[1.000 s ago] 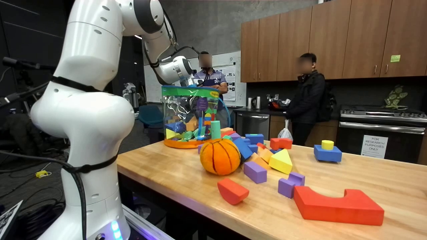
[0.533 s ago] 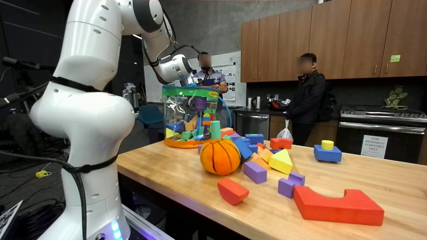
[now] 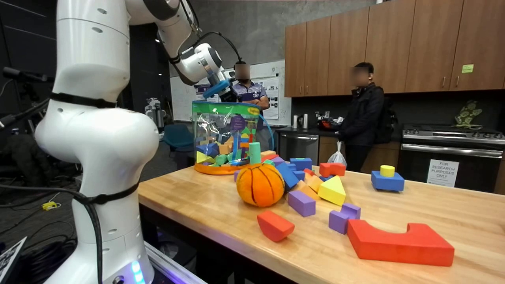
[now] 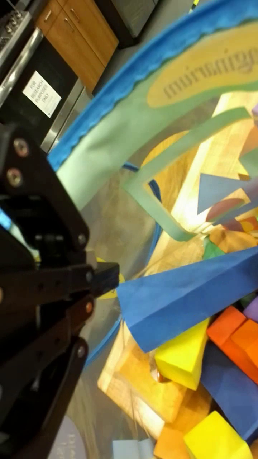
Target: Remove one blue block from the clear bag.
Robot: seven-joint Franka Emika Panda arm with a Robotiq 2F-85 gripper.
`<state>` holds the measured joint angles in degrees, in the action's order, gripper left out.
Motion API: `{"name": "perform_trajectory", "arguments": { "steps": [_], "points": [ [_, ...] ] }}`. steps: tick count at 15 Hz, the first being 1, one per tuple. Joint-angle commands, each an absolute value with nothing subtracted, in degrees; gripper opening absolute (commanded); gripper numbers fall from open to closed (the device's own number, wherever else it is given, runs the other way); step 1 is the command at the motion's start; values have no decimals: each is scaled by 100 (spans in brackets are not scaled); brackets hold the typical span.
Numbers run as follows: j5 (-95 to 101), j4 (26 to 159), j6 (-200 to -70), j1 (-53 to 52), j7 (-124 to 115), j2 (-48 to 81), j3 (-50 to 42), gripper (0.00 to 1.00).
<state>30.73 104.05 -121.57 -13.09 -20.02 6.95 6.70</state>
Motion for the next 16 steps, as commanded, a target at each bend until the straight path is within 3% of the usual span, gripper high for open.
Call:
{"name": "perform_trajectory", "arguments": {
  "steps": [1,2,3,6,11,12,13,16],
  "points": [
    [3227,10756,-12349,-1249,-2210,191,696,26],
    [3177,10782,-12347,-1233,-2214,140,716,26],
    [3127,10506,-12203,-1230,-2092,397,743,5],
    [3126,10600,-12222,-1212,-2113,275,759,24],
    [3126,10642,-12259,-1211,-2142,274,759,26],
    [3126,10642,-12261,-1211,-2148,274,759,51],
    [3089,10639,-12287,-1210,-2148,304,762,51],
    [3042,10606,-12249,-1217,-2112,435,772,68]
  ]
}}
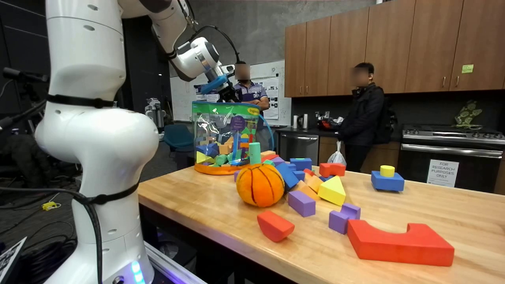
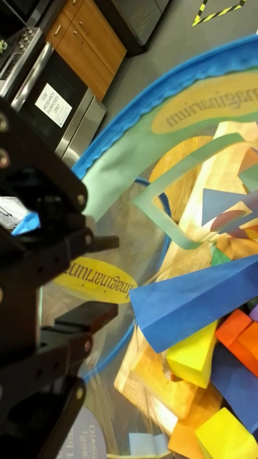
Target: Remove one blue block from the clear bag.
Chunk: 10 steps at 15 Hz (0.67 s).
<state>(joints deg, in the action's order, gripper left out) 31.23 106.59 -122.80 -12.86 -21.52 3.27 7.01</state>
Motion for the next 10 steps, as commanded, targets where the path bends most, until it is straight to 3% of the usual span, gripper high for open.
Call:
{"name": "perform_trajectory", "arguments": {
  "steps": [1,5,10],
  "points": [
    [3057,10550,-12171,-1221,-2124,557,766,74],
    [2971,10477,-12120,-1240,-2074,867,731,100],
    [2938,10361,-12041,-1277,-2047,1076,684,100]
  ]
}}
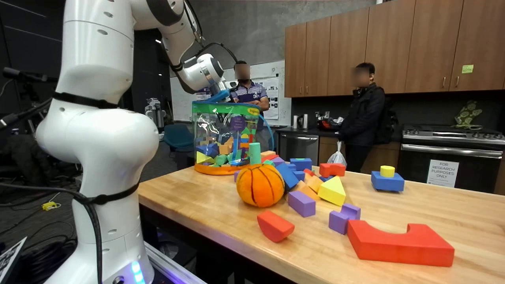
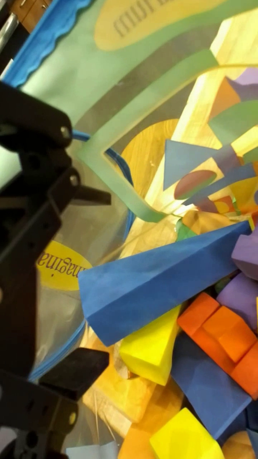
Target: Remove one blue block from the clear bag.
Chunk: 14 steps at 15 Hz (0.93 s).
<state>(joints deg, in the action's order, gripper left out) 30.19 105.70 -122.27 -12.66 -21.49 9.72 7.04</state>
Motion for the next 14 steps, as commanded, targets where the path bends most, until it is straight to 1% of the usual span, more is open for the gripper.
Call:
{"name": "perform_trajectory", "arguments": {
  "steps": [1,11,12,14],
  "points": [
    [2930,10322,-11996,-1284,-2036,1108,682,100],
    [2610,9780,-11674,-1370,-1769,1653,687,100],
    [2682,10033,-11863,-1373,-1929,1502,648,100],
    [2677,9946,-11842,-1398,-1915,1604,640,100]
  ]
}}
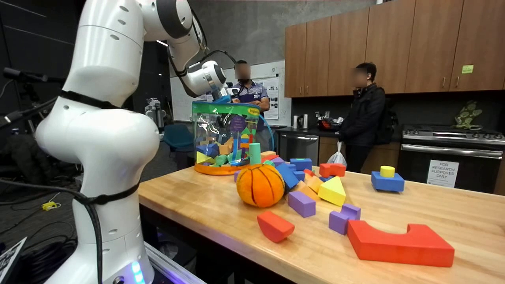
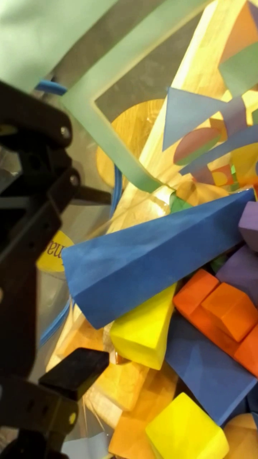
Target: Remove one blue block from the clear bag.
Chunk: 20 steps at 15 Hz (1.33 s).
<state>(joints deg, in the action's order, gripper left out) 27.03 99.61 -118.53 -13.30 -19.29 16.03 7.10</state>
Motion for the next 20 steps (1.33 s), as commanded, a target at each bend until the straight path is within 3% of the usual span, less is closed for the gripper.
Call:
{"name": "perform_trajectory", "arguments": {
  "steps": [1,20],
  "points": [
    [2676,9921,-11832,-1403,-1910,1628,638,100],
    [2803,9947,-11918,-1422,-2160,1819,435,100]
  ]
}}
